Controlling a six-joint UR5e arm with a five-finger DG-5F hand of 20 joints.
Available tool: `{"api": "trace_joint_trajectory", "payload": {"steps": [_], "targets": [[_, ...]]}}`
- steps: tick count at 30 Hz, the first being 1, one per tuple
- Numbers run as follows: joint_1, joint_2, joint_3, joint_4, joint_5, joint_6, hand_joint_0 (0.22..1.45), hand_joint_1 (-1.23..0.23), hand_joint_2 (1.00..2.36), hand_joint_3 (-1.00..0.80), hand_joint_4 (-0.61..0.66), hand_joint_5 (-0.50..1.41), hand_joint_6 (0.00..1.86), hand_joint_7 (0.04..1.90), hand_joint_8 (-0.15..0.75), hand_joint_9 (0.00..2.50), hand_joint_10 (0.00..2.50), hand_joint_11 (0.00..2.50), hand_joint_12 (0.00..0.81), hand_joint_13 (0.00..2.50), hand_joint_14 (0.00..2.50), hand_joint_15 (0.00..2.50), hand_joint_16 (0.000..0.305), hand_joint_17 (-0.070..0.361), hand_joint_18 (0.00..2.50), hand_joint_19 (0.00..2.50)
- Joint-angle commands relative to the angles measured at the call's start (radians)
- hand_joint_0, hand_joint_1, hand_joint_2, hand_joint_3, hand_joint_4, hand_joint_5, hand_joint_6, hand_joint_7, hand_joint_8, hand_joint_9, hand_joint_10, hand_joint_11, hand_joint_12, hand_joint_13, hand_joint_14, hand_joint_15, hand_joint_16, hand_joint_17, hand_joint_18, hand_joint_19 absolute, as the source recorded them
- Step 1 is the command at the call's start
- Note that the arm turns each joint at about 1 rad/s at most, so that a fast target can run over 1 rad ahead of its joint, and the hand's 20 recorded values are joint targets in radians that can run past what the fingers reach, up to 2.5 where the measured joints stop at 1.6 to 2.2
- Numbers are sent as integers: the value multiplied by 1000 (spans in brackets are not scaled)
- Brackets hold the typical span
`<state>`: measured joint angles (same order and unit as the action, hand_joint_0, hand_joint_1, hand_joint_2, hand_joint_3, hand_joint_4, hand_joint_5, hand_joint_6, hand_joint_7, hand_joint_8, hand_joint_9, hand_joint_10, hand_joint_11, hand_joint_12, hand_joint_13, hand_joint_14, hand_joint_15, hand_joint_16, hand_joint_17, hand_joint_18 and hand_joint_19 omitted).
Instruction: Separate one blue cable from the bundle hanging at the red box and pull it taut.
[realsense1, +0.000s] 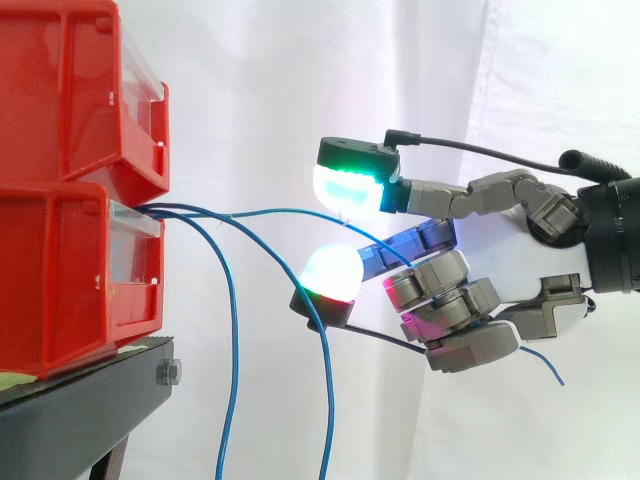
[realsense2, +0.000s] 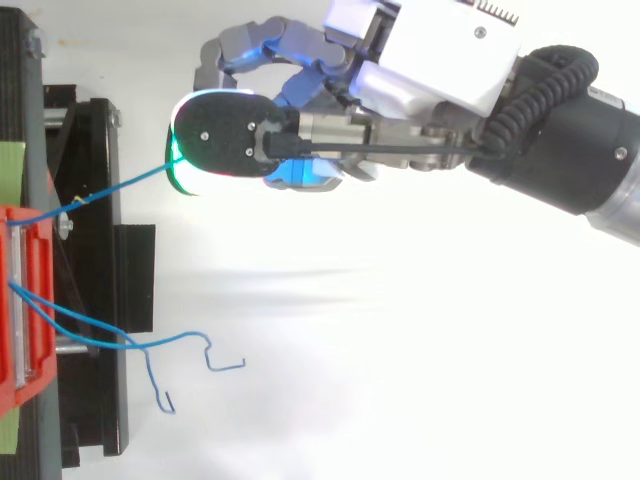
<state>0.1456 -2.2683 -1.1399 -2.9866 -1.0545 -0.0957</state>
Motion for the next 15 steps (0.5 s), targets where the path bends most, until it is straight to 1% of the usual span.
{"api": "trace_joint_trajectory", "payload": {"steps": [1,3,7,10,11,13,15], "targets": [[0,0,0,20,-1,-12,584,-393,1000,-500,155,-157,705,1212,282,1074,797,1865,342,984,2150,1630,39,88,1292,1727],[0,0,0,24,-1,-13,592,-418,1000,-500,160,-164,720,1211,280,1071,795,1871,345,994,2125,1662,39,87,1294,1724],[0,1,0,21,-4,-10,584,-452,1000,-500,162,-172,744,1193,274,1067,832,1823,342,995,2136,1636,39,88,1299,1714],[2,3,0,21,-6,-15,594,-508,1000,-500,165,-183,779,1157,281,1065,873,1822,343,1007,2126,1631,38,86,1306,1711],[3,3,0,21,-9,-19,602,-529,1000,-500,162,-187,790,1161,281,1064,885,1804,339,1007,2112,1658,39,87,1306,1705],[12,4,0,21,-15,-29,615,-555,1000,-490,160,-191,803,1161,282,1060,887,1816,342,1008,2109,1661,37,84,1301,1708],[17,7,0,21,-16,-33,634,-589,1007,-427,160,-196,833,1161,282,1059,912,1810,334,1015,2100,1657,38,85,1302,1706]]}}
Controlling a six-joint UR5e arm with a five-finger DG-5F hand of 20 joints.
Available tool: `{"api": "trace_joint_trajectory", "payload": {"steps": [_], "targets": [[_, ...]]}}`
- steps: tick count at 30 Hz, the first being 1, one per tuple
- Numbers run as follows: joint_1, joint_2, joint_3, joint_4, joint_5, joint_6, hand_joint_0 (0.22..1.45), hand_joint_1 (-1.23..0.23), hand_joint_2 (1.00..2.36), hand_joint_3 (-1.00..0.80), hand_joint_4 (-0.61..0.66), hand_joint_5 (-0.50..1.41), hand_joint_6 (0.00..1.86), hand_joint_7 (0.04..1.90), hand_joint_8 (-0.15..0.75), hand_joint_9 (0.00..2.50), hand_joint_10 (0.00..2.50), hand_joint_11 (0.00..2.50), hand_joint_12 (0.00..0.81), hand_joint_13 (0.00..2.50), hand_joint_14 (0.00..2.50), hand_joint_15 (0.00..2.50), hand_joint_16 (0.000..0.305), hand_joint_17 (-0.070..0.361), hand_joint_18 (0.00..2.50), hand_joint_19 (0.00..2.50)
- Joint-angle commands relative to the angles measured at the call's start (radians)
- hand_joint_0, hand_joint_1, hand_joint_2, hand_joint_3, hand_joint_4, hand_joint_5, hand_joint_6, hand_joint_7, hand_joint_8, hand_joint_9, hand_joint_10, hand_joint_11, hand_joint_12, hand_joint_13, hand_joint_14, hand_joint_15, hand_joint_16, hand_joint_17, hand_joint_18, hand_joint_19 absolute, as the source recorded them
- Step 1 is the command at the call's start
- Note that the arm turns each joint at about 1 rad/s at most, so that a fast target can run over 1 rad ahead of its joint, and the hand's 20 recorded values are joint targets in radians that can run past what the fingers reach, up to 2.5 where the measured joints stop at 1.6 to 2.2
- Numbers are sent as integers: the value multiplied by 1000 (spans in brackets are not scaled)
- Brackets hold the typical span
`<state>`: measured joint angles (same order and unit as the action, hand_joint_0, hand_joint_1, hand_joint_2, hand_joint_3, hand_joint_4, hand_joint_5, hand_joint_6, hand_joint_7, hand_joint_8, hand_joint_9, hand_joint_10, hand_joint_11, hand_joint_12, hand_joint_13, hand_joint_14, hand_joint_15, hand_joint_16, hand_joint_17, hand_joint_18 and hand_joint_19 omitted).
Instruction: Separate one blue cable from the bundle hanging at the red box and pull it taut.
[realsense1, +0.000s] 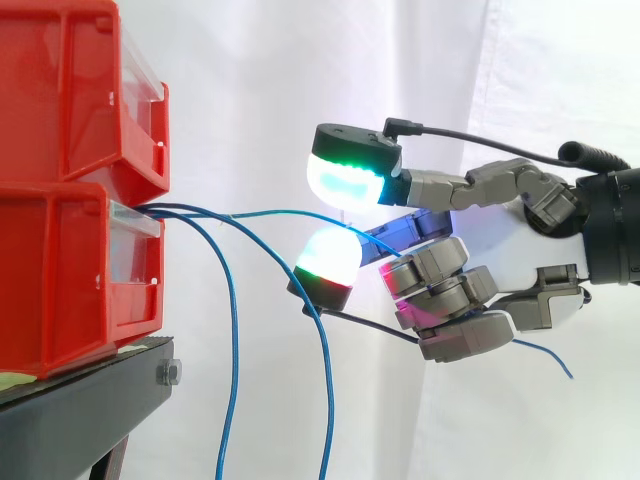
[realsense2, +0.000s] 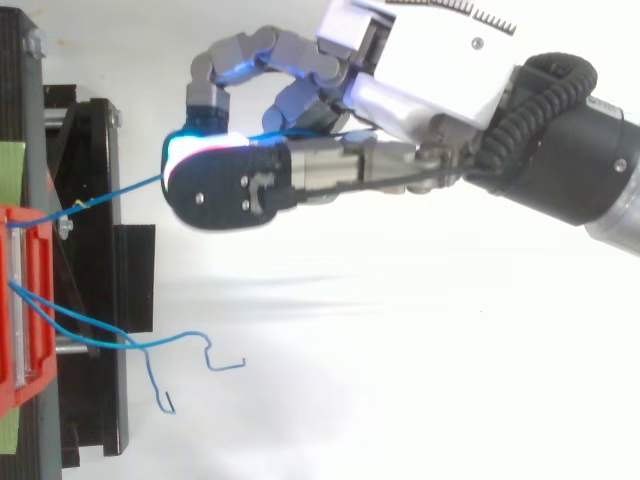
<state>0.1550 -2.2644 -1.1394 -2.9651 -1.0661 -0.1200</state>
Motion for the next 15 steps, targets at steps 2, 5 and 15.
{"api": "trace_joint_trajectory", "payload": {"steps": [2,5,15], "targets": [[12,3,1,0,-3,-10,638,-597,1010,-380,155,-196,845,1154,283,1059,919,1799,334,1015,2099,1659,37,84,1301,1708],[14,11,1,0,-3,-12,632,-627,1016,-278,139,-196,857,1179,282,1055,924,1806,341,1018,2082,1681,38,86,1302,1706],[15,22,26,-35,-5,-21,535,-435,1000,-500,166,-192,837,1108,299,1062,922,1785,356,1003,2168,1634,43,98,1308,1717]]}}
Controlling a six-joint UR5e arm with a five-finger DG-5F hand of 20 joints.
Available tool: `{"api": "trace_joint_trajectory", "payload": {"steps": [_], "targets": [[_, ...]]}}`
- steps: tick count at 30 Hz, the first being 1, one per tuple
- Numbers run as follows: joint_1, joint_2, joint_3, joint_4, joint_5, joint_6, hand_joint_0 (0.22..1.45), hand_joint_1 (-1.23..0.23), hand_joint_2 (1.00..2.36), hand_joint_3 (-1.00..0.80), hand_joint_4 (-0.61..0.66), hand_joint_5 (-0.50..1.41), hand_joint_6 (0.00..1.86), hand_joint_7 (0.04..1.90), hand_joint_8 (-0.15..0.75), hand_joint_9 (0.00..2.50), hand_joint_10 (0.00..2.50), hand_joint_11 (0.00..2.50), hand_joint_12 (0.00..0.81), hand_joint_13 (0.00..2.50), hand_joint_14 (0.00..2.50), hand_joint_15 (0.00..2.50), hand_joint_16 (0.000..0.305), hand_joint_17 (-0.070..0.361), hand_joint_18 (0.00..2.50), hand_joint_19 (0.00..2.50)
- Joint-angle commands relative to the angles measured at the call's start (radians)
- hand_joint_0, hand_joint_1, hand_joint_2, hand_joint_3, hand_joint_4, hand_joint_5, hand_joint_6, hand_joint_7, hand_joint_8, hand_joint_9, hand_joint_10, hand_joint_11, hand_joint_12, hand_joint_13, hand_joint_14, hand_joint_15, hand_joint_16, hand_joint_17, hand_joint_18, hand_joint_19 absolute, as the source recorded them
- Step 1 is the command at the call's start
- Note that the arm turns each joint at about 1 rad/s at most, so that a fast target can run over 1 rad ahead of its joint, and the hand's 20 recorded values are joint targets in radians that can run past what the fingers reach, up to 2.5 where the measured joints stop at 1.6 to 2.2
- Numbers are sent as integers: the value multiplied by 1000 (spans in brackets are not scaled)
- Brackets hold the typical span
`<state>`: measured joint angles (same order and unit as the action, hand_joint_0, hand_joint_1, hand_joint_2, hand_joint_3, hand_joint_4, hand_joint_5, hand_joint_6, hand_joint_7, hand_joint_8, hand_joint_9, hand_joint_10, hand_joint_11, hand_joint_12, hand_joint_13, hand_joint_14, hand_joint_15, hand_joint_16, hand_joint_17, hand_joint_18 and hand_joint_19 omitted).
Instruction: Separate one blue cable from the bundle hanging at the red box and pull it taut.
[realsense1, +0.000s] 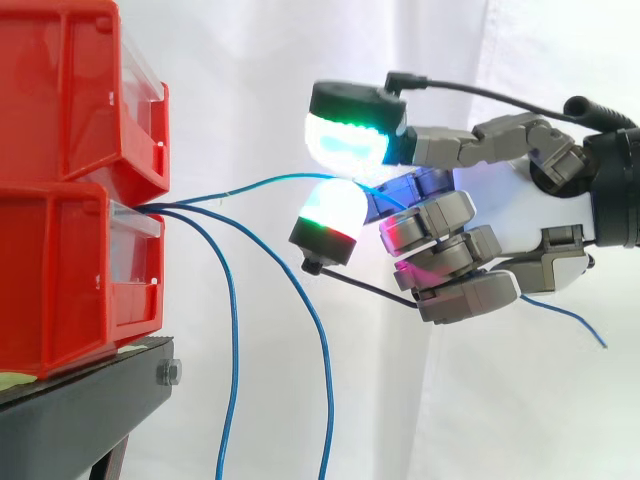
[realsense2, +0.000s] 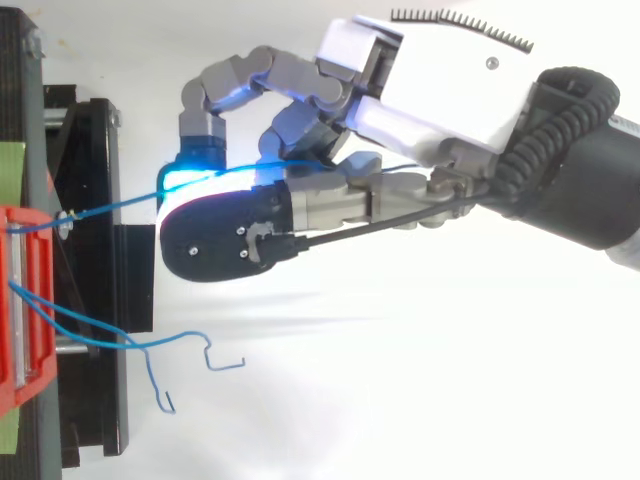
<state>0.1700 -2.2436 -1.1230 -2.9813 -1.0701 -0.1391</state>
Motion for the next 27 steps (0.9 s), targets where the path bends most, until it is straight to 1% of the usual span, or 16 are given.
{"api": "trace_joint_trajectory", "payload": {"steps": [1,4,5,6,9,12,16,18,20,21,22,23,24,25,26,27], "targets": [[0,1,9,-24,-1,-4,534,-429,1000,-500,167,-191,835,1106,299,1063,921,1787,356,1003,2178,1611,43,98,1308,1728],[2,1,9,-28,-1,-2,588,-368,1000,-500,149,-178,803,1144,280,1088,817,1833,340,996,2151,1638,40,89,1293,1746],[0,1,9,-28,2,-1,630,-404,1004,-457,138,-173,797,1168,279,1100,789,1847,338,1001,2144,1635,38,86,1296,1749],[2,1,9,-28,6,1,639,-453,1012,-356,136,-172,800,1167,277,1108,778,1856,333,1019,2124,1645,38,85,1301,1736],[0,1,8,-27,6,1,634,-522,1020,-202,145,-169,796,1166,283,1100,766,1887,340,1021,2111,1667,39,87,1304,1738],[0,1,8,-25,4,-4,631,-574,1019,-126,159,-169,795,1154,298,1094,808,1846,356,1027,2136,1646,42,95,1329,1721],[0,-1,8,-24,6,-4,629,-617,1017,-94,168,-167,795,1145,312,1090,866,1798,366,1027,2157,1628,47,106,1347,1708],[0,1,8,-24,6,-4,630,-719,1013,-75,173,-177,805,1162,321,1068,916,1768,374,1029,2187,1592,49,111,1362,1694],[0,1,8,-24,6,-4,630,-719,1013,-78,177,-181,813,1153,322,1065,925,1735,380,1024,2184,1605,50,112,1357,1699],[0,-1,8,-24,6,-4,609,-705,1018,-153,166,-184,811,1180,299,1064,831,1825,355,1003,2140,1649,44,100,1308,1728],[0,1,9,-24,6,-4,601,-696,1017,-189,165,-184,810,1184,287,1062,801,1862,349,998,2135,1642,43,96,1295,1740],[0,1,8,-24,6,-2,557,-611,1006,-430,163,-185,812,1167,298,1068,800,1848,351,998,2154,1630,42,95,1293,1754],[0,1,8,-24,6,-2,536,-478,1000,-500,165,-179,806,1157,299,1097,803,1829,349,1004,2176,1606,44,100,1314,1744],[0,1,8,-24,6,-2,533,-450,1000,-500,163,-178,805,1147,301,1111,794,1836,351,1010,2185,1592,44,99,1318,1746],[0,1,8,-24,7,-2,547,-347,1000,-500,154,-164,780,1165,292,1153,691,1881,344,1022,2166,1608,43,96,1324,1745],[0,-1,8,-24,7,-2,568,-300,1000,-500,137,-151,757,1199,282,1182,599,1927,336,1041,2134,1641,41,92,1326,1755]]}}
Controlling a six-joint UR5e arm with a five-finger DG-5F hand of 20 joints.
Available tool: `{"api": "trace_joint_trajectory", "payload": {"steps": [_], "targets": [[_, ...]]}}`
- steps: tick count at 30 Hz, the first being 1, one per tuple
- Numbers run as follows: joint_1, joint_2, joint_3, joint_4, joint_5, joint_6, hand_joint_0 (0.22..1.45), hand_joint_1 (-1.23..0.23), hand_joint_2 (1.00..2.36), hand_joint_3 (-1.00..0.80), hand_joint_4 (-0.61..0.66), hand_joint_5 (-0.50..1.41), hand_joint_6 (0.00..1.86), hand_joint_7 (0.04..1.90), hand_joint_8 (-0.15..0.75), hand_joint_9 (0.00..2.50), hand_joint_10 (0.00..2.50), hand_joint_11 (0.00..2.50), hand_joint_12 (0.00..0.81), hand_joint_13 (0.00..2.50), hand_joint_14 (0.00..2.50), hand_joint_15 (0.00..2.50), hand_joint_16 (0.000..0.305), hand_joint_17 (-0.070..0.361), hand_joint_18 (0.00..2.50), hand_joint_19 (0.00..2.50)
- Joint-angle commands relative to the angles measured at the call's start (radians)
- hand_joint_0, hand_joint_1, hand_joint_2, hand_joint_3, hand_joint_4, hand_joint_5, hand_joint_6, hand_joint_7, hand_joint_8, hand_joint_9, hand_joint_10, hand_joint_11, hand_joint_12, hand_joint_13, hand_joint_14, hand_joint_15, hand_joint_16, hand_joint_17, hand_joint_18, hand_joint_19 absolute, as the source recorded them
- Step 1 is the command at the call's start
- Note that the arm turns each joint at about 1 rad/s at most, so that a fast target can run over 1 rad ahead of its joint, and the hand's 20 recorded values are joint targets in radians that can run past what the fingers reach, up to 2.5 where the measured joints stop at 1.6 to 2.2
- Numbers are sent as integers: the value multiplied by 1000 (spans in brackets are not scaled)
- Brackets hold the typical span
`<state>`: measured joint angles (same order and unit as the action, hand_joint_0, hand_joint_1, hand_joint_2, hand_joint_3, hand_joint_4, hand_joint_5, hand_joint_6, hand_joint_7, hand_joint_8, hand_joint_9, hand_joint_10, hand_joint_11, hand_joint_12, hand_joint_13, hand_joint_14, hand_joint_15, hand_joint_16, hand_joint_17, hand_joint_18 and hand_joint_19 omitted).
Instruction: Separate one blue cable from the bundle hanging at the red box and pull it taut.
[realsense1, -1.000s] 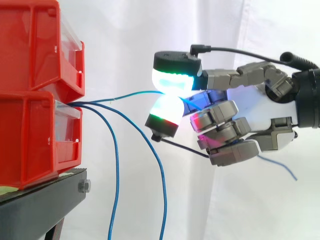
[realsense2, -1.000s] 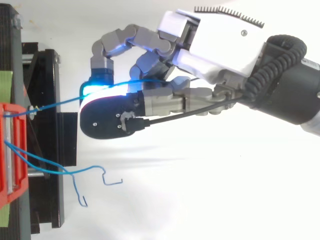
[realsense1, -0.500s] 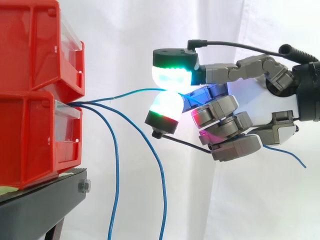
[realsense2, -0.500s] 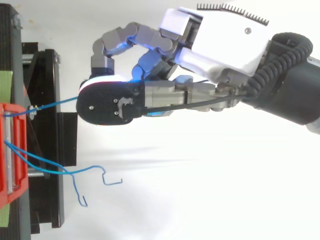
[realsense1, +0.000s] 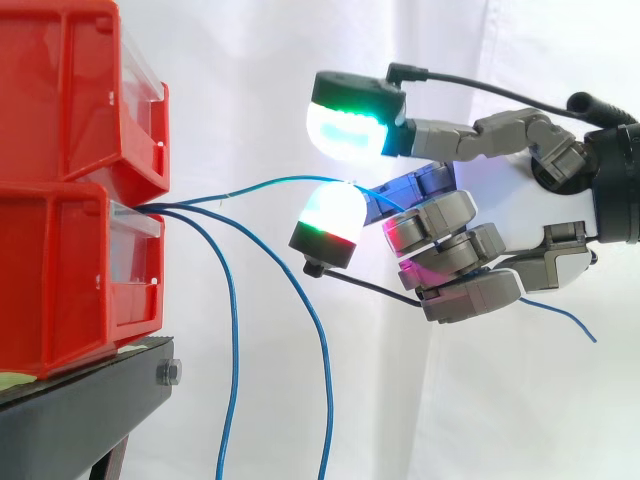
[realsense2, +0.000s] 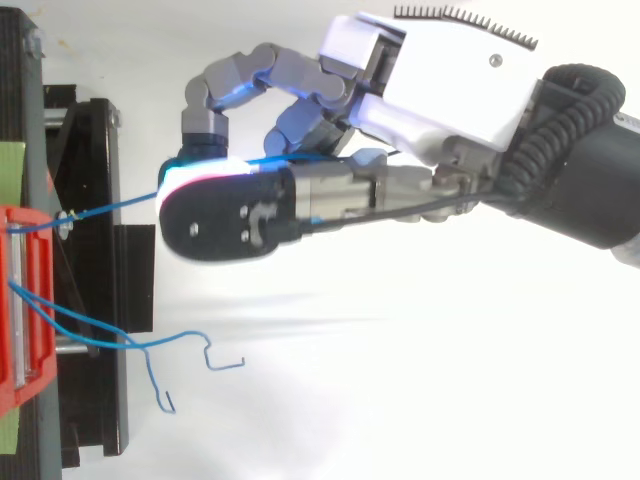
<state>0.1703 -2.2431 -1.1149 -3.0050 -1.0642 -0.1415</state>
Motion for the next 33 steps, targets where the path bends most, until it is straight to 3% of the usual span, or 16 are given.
{"api": "trace_joint_trajectory", "payload": {"steps": [1,4,6,12,17,18,19,21,24,26,31,33], "targets": [[0,-1,0,0,1,0,577,-294,1000,-500,137,-148,751,1195,280,1204,556,1943,336,1043,2124,1653,40,90,1323,1758],[2,0,0,0,1,0,621,-336,1000,-495,143,-137,730,1174,269,1225,495,1947,334,1061,2091,1667,39,87,1332,1761],[2,-1,0,5,1,0,659,-480,1014,-335,166,-123,675,1244,275,1229,449,1952,330,1081,2038,1682,39,87,1336,1739],[2,-1,0,9,6,0,659,-607,1022,-106,161,-109,599,1318,286,1203,427,1956,343,1074,2003,1717,40,89,1315,1740],[2,-1,0,9,6,0,666,-707,1018,-51,171,-119,611,1295,294,1177,485,1903,354,1073,2039,1682,44,100,1330,1722],[2,-1,0,9,6,0,637,-720,1019,-131,161,-124,611,1306,283,1164,438,1951,350,1062,2026,1697,42,94,1306,1740],[2,-1,0,9,6,0,634,-716,1019,-164,159,-126,611,1313,275,1161,410,1967,344,1057,2017,1703,40,91,1293,1750],[2,-1,0,11,6,0,557,-605,1000,-500,164,-127,616,1296,286,1171,417,1944,342,1048,2048,1684,42,94,1298,1745],[0,-1,-11,17,4,0,541,-347,1000,-500,150,-113,610,1309,284,1227,367,1954,343,1056,2088,1643,43,97,1322,1755],[-3,-1,-31,26,3,-3,560,-285,1000,-500,140,-105,595,1334,272,1270,302,1999,336,1068,2069,1654,41,92,1316,1768],[-6,-1,-46,101,9,-6,607,-299,1000,-500,200,-77,501,1409,272,1353,66,2003,328,1118,1971,1723,39,87,1327,1772],[-6,-1,-46,106,10,-6,644,-407,1007,-424,210,-79,502,1374,278,1368,3,2002,322,1144,1921,1734,38,85,1333,1761]]}}
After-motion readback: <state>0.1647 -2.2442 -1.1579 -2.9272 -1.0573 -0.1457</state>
